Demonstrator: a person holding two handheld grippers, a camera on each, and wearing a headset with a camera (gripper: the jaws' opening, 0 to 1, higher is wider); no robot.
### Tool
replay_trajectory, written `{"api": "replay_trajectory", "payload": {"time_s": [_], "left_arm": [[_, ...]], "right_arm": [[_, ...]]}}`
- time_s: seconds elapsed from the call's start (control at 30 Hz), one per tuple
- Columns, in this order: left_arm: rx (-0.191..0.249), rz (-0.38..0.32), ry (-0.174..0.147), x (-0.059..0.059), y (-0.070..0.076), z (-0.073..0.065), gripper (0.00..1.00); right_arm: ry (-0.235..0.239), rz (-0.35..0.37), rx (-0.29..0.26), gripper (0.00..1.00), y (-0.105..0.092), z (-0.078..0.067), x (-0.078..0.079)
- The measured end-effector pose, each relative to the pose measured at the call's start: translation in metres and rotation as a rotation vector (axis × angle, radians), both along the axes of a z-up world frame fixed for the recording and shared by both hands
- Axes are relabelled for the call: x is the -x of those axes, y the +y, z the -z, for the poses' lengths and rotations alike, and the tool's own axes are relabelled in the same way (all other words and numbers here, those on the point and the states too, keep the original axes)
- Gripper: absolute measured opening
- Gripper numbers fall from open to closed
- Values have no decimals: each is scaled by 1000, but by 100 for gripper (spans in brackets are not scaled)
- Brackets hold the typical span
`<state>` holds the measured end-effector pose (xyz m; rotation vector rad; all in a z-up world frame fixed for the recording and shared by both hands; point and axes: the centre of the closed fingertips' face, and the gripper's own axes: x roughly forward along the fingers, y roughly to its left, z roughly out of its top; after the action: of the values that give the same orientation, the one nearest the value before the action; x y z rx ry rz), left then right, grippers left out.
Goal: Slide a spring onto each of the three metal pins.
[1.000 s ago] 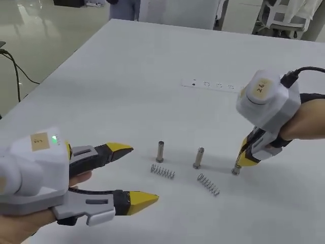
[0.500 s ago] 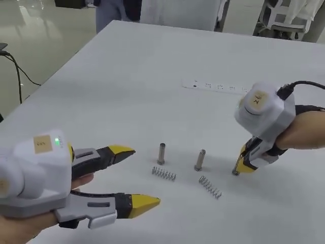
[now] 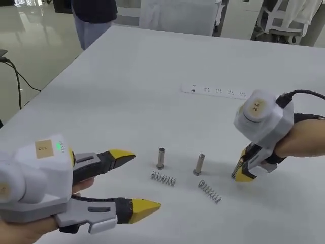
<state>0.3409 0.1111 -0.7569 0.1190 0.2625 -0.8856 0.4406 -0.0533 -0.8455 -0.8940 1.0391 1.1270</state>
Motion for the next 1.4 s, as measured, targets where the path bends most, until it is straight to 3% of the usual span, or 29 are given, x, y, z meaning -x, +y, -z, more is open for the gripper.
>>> {"api": "replay_trajectory", "payload": {"time_s": [0.3, 0.53, 0.8, 1.07, 1.4], "left_arm": [[3, -3, -4, -1, 1, 0, 57], [1, -6, -6, -2, 3, 1, 58], [-9, -6, -5, -2, 6, 4, 57], [-14, -8, -4, 0, 8, 5, 57], [-17, -15, -5, 3, 12, 6, 56]], "right_arm": [[-41, 44, -62, 26, -1, -20, -2], [-56, 74, -103, 27, -3, -33, 11], [-39, 109, -138, 26, -2, -41, 30], [18, 110, -180, 21, 21, -34, 54], [39, 110, -175, 19, 46, -11, 59]]}}
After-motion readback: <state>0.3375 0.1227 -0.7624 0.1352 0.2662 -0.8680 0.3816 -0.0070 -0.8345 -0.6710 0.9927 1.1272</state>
